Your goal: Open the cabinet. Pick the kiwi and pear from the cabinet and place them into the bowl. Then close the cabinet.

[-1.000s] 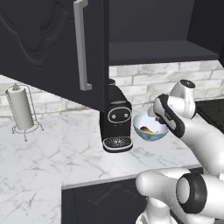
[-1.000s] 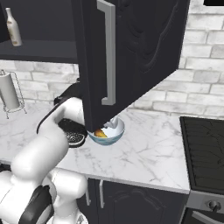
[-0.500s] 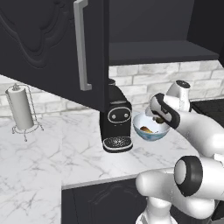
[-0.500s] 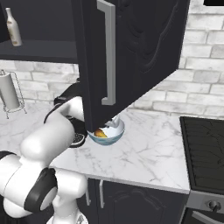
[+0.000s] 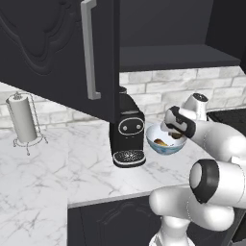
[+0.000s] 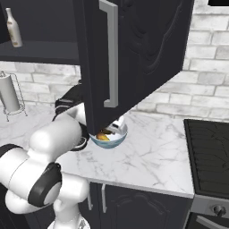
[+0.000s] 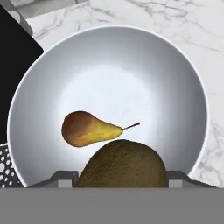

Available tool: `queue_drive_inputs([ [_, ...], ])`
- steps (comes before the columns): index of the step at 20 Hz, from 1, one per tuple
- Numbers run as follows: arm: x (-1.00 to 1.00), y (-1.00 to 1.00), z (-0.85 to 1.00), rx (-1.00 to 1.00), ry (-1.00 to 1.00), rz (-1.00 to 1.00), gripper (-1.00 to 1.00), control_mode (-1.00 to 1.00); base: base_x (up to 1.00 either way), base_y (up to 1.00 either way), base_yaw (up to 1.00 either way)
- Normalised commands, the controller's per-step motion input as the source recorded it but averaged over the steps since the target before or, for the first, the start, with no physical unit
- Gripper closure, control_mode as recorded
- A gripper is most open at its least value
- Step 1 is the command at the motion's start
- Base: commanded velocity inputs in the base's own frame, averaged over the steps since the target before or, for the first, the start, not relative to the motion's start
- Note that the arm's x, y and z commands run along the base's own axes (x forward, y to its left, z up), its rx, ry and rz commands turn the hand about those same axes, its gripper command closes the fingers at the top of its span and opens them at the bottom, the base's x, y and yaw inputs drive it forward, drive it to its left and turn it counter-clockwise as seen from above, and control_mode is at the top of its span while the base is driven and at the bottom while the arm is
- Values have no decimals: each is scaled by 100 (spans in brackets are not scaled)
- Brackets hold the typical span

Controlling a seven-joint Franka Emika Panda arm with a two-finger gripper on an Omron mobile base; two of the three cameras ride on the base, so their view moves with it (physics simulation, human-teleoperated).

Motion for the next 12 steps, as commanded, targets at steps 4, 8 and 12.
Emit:
queue_drive_inputs([
  [4,16,-6,-17,0,0,0,100,-100,0,0,0],
  [8,27,0,-7,0,0,0,100,-100,0,0,0],
  [12,13,0,-14,0,1,0,100,-100,0,0,0],
])
